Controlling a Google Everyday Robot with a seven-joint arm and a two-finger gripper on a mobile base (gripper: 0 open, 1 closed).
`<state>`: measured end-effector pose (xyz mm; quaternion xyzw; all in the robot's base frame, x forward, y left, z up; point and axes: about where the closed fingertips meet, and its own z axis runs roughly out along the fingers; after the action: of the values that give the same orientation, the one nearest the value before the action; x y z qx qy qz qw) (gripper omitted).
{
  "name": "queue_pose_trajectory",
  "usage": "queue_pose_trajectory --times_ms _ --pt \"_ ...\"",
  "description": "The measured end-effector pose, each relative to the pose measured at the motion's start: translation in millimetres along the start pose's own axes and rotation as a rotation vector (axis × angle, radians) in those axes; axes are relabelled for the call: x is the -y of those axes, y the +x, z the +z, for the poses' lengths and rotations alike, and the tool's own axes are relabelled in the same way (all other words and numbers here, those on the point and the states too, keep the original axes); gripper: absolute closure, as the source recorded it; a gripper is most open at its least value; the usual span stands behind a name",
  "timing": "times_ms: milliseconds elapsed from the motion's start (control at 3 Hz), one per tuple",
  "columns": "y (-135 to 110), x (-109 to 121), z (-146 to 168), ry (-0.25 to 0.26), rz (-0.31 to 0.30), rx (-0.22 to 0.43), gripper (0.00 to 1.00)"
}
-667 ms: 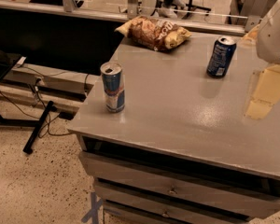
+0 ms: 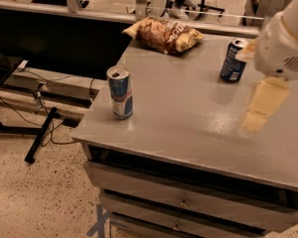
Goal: Move redbull can near pepsi can
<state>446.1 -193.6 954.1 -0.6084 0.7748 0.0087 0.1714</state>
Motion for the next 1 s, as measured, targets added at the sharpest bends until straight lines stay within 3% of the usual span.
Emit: queue_pose_trajectory --times_ms 333,667,1000 --pt "-63.4 -16.3 75.6 -0.157 -0.023 0.203 0.0" --pt "-101.4 -22.8 105.2 -0.223 -0.04 0.318 0.0" --pt "-132.9 -18.6 111.6 -0.238 -0.033 0.464 0.0"
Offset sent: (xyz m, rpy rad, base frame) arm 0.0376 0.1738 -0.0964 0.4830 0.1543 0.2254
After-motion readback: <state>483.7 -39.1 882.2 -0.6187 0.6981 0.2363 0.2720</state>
